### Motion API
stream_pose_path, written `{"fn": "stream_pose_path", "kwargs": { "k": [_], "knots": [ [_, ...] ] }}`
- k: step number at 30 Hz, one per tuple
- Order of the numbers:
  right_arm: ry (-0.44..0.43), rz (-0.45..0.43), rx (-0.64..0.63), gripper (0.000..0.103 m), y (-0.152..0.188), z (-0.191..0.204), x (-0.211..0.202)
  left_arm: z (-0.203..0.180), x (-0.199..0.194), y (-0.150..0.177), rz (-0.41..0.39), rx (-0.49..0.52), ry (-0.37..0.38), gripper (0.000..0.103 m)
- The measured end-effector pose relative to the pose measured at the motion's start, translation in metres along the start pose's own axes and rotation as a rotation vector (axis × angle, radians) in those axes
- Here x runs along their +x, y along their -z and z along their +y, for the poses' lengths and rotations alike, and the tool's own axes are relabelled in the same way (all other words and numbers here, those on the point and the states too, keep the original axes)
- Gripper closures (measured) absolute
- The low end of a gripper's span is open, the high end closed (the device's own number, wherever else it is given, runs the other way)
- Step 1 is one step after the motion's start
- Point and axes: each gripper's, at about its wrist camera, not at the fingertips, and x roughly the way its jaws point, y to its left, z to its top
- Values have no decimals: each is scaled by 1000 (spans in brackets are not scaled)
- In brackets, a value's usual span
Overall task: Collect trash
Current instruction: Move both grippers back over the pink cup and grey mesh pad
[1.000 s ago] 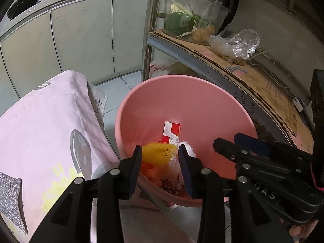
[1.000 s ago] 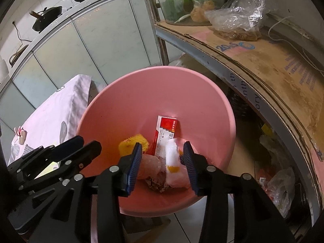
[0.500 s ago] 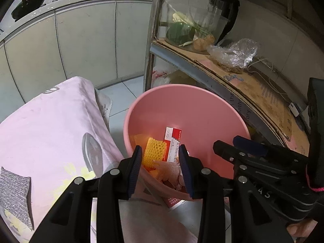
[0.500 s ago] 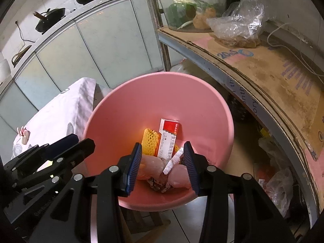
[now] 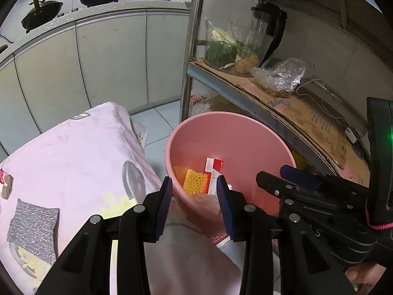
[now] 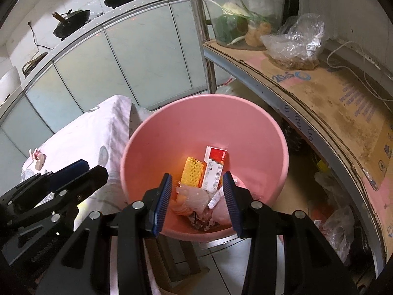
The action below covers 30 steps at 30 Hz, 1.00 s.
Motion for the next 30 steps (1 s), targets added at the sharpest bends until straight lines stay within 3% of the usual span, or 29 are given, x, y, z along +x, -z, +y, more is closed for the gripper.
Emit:
{"fn": "stream_pose_path", "kwargs": {
  "k": [13,30],
  "knots": [
    [-64,-16,-61,59,6,41,-17,31,-40,21,-21,-15,-44,66],
    [-232,39,-243,59,34,142,-11,135,-95,80,-3,-151,-197,66]
  ]
}}
